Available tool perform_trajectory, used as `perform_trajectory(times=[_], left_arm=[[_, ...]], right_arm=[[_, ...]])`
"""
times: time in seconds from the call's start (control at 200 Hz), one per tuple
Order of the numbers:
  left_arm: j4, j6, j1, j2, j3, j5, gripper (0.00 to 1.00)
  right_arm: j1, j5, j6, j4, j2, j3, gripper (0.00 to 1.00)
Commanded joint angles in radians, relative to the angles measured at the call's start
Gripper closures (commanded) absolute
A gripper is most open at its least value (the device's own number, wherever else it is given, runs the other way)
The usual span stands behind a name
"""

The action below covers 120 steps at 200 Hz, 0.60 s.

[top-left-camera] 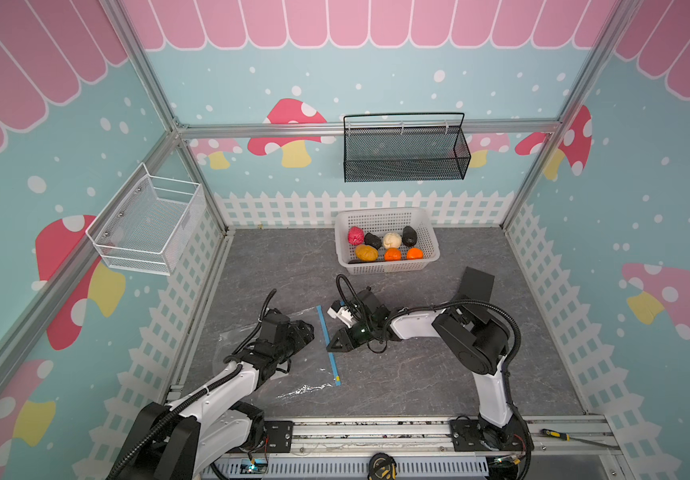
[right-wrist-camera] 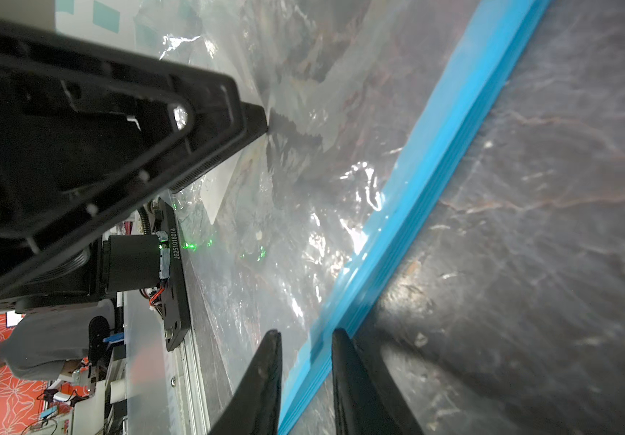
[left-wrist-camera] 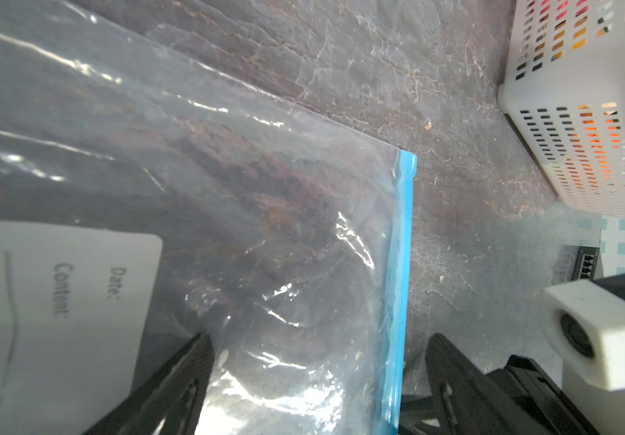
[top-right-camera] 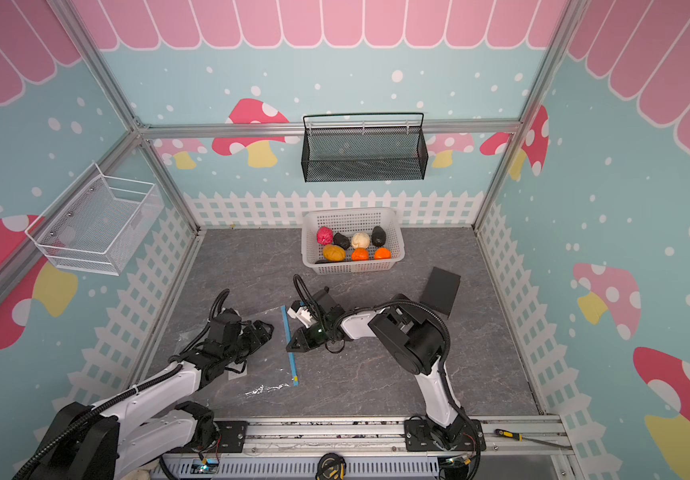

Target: Place the food in the zip-top bag and seal the zipper

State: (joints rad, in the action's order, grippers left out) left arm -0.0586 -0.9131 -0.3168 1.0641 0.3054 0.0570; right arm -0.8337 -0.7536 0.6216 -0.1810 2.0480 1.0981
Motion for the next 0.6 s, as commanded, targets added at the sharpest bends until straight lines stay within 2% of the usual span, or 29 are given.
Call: perform_trajectory(times=[0.0, 0.335, 0.465, 0.595], left_arm=[[-0.072, -0.033, -0.007, 0.012, -0.037, 0.003, 0.10], [-0.072, -0.036, -0.007, 0.002, -0.046, 0.006, 0.10], [-0.079, -0.038, -0.007, -0.013, -0.049, 0.003, 0.10], [-0.083, -0.040, -0.007, -0.027, -0.051, -0.005, 0.10]], right_arm=[[-0.013, -0.034, -0.011, -0.015, 0.014, 0.021, 0.75], [-0.018, -0.039, -0.006, -0.003, 0.058, 0.059, 0.75], [-0.014, 0.011, -0.016, 0.081, 0.072, 0.079, 0.78], [-0.014, 0.012, -0.031, 0.072, 0.056, 0.075, 0.85]])
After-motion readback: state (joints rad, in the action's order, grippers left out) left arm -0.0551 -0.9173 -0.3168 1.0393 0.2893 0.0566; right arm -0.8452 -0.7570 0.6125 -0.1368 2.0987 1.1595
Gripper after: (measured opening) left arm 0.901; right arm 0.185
